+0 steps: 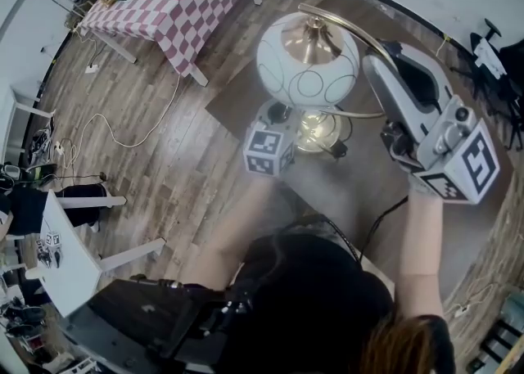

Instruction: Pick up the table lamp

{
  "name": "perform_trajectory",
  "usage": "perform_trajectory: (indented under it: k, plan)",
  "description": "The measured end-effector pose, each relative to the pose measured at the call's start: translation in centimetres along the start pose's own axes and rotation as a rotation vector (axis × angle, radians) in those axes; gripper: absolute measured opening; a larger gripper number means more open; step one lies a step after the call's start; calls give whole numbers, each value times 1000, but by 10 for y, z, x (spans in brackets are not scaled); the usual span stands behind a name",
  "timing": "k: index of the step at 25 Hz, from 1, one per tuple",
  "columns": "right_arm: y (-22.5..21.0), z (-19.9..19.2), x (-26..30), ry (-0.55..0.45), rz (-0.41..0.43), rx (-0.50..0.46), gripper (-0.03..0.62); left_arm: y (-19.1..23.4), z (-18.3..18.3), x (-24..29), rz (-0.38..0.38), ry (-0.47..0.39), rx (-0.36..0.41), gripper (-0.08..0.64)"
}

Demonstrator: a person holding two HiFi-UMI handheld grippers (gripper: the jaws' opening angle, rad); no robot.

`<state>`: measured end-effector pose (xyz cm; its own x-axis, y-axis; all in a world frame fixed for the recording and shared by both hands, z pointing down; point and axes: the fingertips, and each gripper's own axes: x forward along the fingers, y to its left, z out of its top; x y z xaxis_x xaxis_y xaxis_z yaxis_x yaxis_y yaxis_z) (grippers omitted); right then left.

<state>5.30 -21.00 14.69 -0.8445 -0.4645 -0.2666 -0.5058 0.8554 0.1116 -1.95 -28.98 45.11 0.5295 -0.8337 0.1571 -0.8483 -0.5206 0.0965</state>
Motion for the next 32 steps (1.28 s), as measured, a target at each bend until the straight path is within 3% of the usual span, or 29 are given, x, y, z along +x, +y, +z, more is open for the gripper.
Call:
perform_trajectory:
  k: [14,32]
  plan:
    - [-13,23,-3,-5,-38,-10,43,-20,21,11,-63,13,-17,26]
    - [-21,20,-6,-3,-32,2,43,-16,20,17,-37,6,-5,27]
